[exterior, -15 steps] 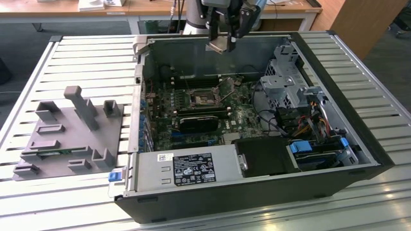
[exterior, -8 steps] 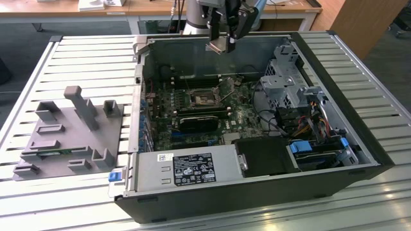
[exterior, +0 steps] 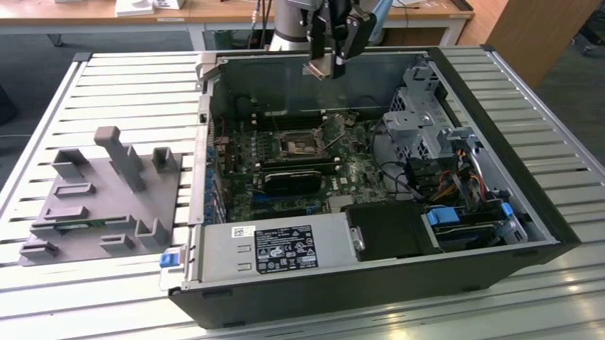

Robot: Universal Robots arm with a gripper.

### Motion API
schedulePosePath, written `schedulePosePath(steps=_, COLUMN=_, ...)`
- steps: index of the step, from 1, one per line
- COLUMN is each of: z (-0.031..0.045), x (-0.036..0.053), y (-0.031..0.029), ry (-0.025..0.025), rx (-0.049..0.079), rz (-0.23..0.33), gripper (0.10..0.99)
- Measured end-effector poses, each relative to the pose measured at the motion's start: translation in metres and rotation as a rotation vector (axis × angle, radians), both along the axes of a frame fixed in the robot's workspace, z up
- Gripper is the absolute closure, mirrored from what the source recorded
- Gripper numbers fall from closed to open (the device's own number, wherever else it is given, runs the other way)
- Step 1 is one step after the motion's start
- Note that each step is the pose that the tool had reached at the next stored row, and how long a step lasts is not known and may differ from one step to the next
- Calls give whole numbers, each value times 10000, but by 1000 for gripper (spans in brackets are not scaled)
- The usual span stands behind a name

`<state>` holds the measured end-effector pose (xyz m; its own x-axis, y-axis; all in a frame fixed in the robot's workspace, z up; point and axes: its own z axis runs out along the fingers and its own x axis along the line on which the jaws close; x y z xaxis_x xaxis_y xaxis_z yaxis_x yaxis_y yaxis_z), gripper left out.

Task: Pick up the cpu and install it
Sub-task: 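Place the cpu into insertion slot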

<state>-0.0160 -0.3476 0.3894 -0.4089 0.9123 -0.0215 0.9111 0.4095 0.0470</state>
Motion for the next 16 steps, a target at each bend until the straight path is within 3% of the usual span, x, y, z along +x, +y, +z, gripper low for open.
schedulePosePath(steps=16, z=-14, x=0, y=3, ry=0, rx=0, rz=-2144, gripper=545)
